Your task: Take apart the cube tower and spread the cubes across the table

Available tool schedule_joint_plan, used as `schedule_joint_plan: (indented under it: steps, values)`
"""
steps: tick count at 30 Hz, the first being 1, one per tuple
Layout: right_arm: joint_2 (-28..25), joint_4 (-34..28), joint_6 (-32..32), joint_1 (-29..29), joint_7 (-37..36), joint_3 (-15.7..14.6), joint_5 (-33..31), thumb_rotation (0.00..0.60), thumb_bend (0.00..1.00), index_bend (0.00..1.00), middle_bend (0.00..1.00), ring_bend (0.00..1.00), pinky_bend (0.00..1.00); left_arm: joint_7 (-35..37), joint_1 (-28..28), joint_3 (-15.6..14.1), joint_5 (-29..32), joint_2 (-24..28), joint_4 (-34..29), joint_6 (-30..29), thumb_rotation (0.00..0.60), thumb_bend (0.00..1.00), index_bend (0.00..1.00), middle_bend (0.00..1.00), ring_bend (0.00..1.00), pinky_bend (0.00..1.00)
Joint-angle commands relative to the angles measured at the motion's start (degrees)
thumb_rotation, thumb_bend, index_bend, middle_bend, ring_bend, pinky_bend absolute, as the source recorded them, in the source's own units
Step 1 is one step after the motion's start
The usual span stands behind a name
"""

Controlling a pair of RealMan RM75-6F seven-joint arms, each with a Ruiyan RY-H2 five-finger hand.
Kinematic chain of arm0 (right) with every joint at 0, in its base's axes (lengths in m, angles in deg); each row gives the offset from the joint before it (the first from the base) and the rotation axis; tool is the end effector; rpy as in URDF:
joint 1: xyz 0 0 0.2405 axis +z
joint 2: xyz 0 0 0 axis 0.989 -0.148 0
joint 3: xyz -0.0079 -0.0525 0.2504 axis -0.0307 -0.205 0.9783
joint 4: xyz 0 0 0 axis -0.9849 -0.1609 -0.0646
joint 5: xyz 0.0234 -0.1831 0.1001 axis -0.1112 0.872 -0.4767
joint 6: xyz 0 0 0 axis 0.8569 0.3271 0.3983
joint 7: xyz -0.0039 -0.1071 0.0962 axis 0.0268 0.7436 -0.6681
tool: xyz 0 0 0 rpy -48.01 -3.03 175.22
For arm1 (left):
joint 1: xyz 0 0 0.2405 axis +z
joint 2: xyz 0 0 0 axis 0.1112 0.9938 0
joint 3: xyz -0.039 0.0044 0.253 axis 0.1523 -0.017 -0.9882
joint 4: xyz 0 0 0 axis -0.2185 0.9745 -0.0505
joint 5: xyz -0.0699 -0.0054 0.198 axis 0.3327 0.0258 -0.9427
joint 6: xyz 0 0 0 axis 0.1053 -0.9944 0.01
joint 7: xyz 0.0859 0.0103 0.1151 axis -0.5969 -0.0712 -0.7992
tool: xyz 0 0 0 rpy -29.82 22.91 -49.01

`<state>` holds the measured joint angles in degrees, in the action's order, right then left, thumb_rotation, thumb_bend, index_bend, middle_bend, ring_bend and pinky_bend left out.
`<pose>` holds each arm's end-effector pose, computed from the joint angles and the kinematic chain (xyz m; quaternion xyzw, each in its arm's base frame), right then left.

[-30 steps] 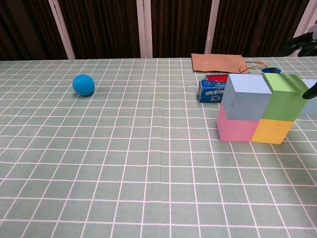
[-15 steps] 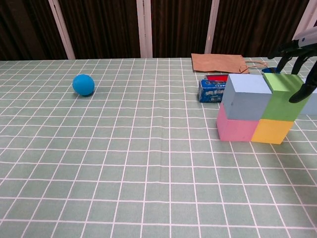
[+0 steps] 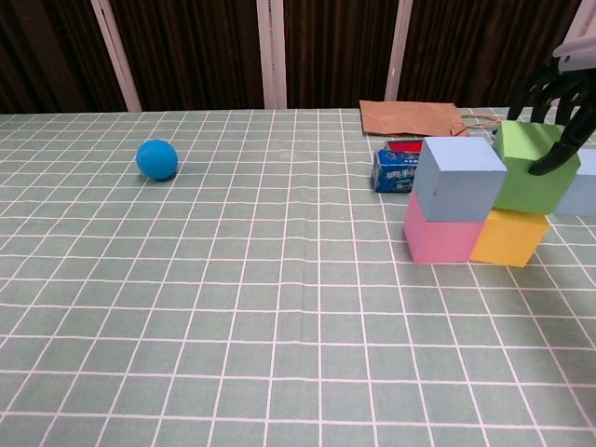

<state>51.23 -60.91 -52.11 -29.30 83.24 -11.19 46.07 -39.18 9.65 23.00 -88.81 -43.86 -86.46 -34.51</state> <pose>-0.1595 -0.3485 0.1123 0.6300 -0.4776 0.2743 0.5475 -0.3273 0.1375 0.2336 -0.5115 -0.4123 -0.3909 0.6447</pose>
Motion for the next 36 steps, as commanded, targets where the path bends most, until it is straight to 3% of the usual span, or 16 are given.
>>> schedule_joint_plan:
  steps: [1,6,10,15,22,28,31,34,36]
  values:
    - [-1.16,1.1,-2.1,-1.47,-0.47,0.56,0.97,0.6,0.18,0.32,0.47,0.57,0.16,0.05,0.01,-0.02,-0.02,0.04,0.0,0.01,0.6,0.38,0.22,0.0,0.0,0.0]
    - [-6.66,0.85,-1.91,-4.36,-2.92,1.96,-0.39,0.6,0.18,0.32,0.47,0.57,0.16,-0.19,-0.05,-0.07,-0.13,-0.03,-0.08,0.09,0.6,0.38,0.22,0.0,0.0,0.0]
    - [-13.01,-0.29,3.59,-6.02,-4.01,1.93,-3.03,0.6,0.18,0.32,0.47,0.57,0.16,0.07,0.0,-0.06,-0.07,0.03,-0.19,0.09,0.6,0.38,0.22,0.0,0.0,0.0]
    - [-18.85,0.67,11.81,-7.93,-4.25,-0.23,-4.79,0.6,0.18,0.32,0.47,0.57,0.16,0.98,0.4,0.14,0.39,0.26,-0.14,-0.42,0.6,0.38,0.22,0.0,0.0,0.0]
    - [-18.71,4.89,17.82,-11.1,-7.17,-2.56,-2.6,0.6,0.18,0.32,0.47,0.57,0.16,1.43,0.63,0.22,0.55,0.38,0.0,-0.66,0.6,0.38,0.22,0.0,0.0,0.0]
    - [-14.41,10.03,21.03,-12.72,-9.12,-4.08,-0.57,0.6,0.18,0.3,0.47,0.57,0.16,0.85,0.57,0.14,0.36,0.22,-0.05,-0.59,0.6,0.38,0.22,0.0,0.0,0.0]
    - [-12.06,12.09,21.34,-13.37,-10.28,-4.19,0.96,0.6,0.18,0.18,0.43,0.49,0.16,0.42,0.55,0.13,0.36,0.11,-0.13,-0.6,0.6,0.38,0.22,0.0,0.0,0.0]
    - [-11.17,13.05,23.5,-13.53,-11.03,-4.51,2.55,0.6,0.18,0.03,0.25,0.29,0.1,0.18,0.53,0.16,0.41,0.03,-0.18,-0.58,0.6,0.38,0.22,0.0,0.0,0.0]
    - [-11.14,13.36,25.05,-13.56,-11.98,-4.4,3.46,0.6,0.18,0.0,0.15,0.18,0.05,-0.02,0.48,0.2,0.51,-0.02,-0.23,-0.49,0.6,0.38,0.22,0.0,0.0,0.0]
